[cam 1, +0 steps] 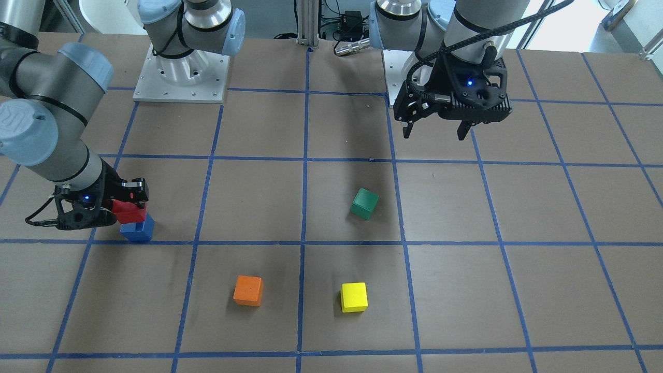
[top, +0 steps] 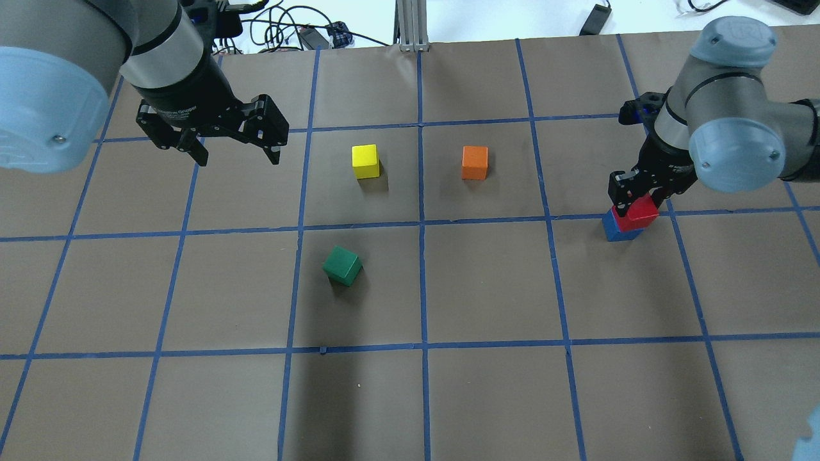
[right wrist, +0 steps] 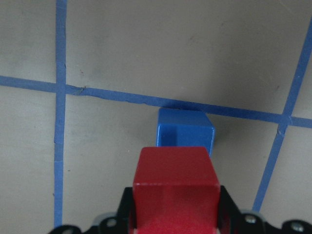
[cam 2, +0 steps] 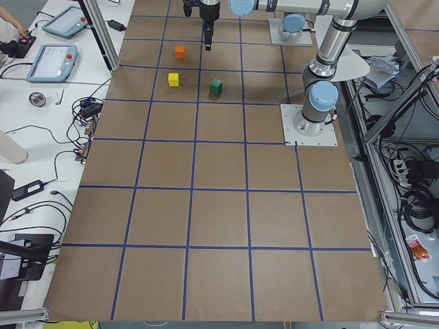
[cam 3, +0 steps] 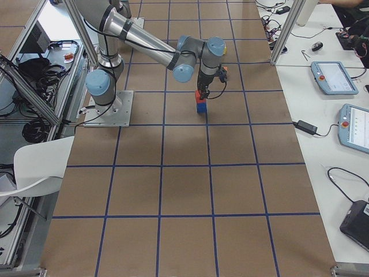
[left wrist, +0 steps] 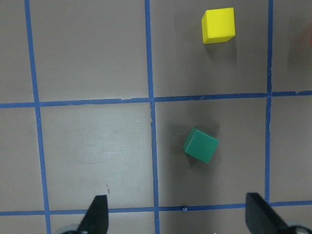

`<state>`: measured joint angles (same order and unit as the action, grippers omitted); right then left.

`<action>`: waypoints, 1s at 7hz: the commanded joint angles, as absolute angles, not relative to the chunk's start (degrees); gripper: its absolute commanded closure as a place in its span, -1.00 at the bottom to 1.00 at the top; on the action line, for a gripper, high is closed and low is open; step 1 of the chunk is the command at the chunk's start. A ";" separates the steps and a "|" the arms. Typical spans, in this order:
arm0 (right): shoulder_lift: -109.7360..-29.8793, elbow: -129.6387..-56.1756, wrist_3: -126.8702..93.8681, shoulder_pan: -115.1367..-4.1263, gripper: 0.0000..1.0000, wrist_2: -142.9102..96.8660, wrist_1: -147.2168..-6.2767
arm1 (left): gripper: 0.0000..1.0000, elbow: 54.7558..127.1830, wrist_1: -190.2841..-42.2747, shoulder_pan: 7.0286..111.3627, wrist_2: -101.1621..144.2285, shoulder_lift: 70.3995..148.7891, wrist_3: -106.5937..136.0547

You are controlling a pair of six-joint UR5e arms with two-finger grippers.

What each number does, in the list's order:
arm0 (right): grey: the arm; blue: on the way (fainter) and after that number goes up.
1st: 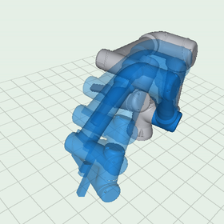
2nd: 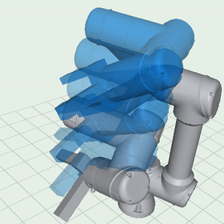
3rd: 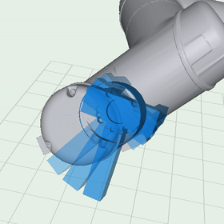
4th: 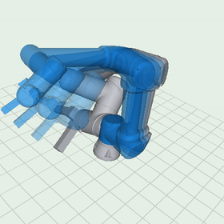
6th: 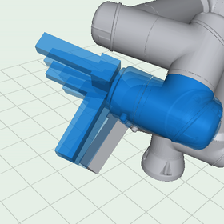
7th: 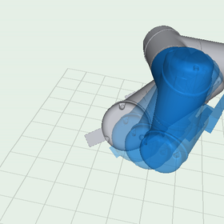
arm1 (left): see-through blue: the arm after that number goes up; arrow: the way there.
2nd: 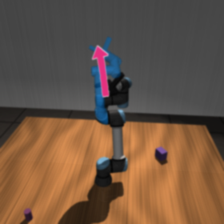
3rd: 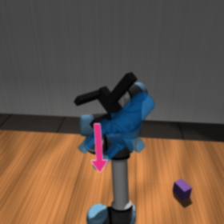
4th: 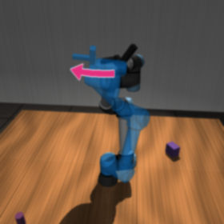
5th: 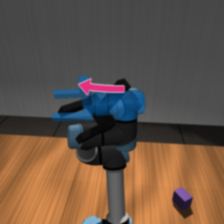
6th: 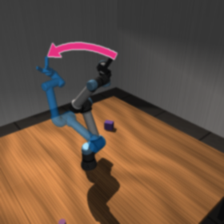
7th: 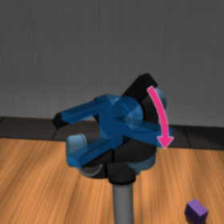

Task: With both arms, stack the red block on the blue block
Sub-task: 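Lower the red cube onto the top of the blue cube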

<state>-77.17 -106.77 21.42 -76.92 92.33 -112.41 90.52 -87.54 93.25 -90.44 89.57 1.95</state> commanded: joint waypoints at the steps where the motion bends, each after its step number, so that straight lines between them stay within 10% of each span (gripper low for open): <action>1: -77.08 -107.31 21.27 -76.82 1.00 92.29 -113.38 | -1.00 90.53 -87.54 93.25 -90.44 89.56 1.93; 7: -76.38 -107.31 20.13 -76.03 1.00 92.20 -113.73 | -1.00 90.53 -87.54 93.25 -90.44 89.56 1.76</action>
